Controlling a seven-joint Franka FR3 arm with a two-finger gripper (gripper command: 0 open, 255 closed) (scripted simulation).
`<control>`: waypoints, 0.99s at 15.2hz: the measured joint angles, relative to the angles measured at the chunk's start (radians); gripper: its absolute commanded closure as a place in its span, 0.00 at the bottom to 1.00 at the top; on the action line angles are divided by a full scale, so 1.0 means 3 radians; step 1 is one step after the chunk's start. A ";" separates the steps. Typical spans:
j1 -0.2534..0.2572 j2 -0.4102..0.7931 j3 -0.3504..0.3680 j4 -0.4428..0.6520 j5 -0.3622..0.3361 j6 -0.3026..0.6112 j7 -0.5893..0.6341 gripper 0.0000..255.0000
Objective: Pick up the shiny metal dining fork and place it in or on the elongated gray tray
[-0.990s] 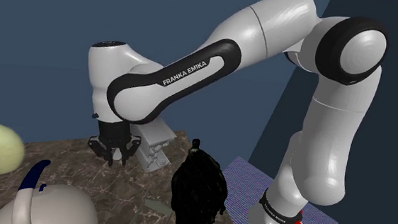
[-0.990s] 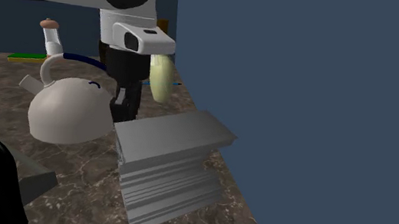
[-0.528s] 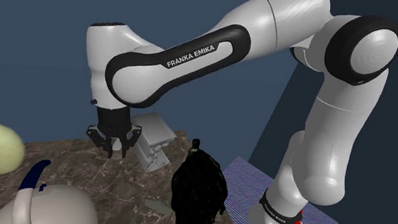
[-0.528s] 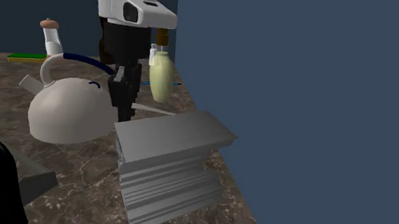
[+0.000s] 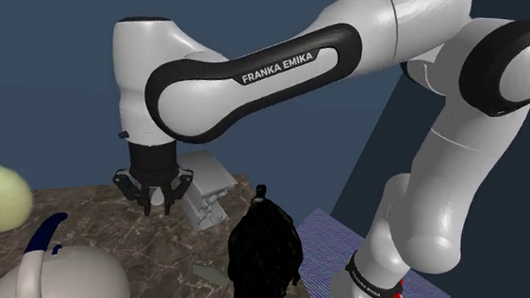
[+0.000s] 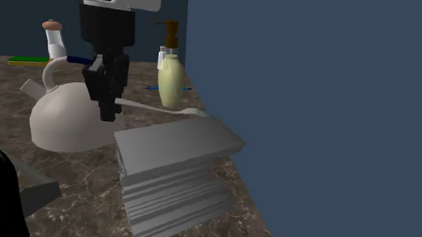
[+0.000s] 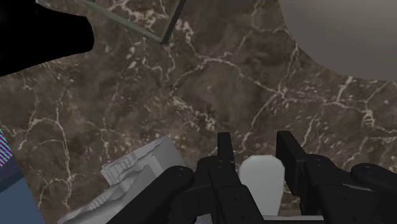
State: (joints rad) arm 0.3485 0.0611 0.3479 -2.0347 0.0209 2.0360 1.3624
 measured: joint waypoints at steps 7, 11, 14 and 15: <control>0.0253 -0.0243 0.0253 -0.0356 0.0130 0.0148 0.0434 1.00; 0.0416 -0.0396 0.0420 -0.0543 0.0233 0.0209 0.0704 1.00; 0.0537 -0.0431 0.0553 -0.0619 0.0279 0.0269 0.0929 1.00; 0.0577 -0.0459 0.0595 -0.0644 0.0302 0.0275 0.0997 1.00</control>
State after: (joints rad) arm 0.5216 -0.0766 0.5264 -2.2279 0.1114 2.1184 1.6616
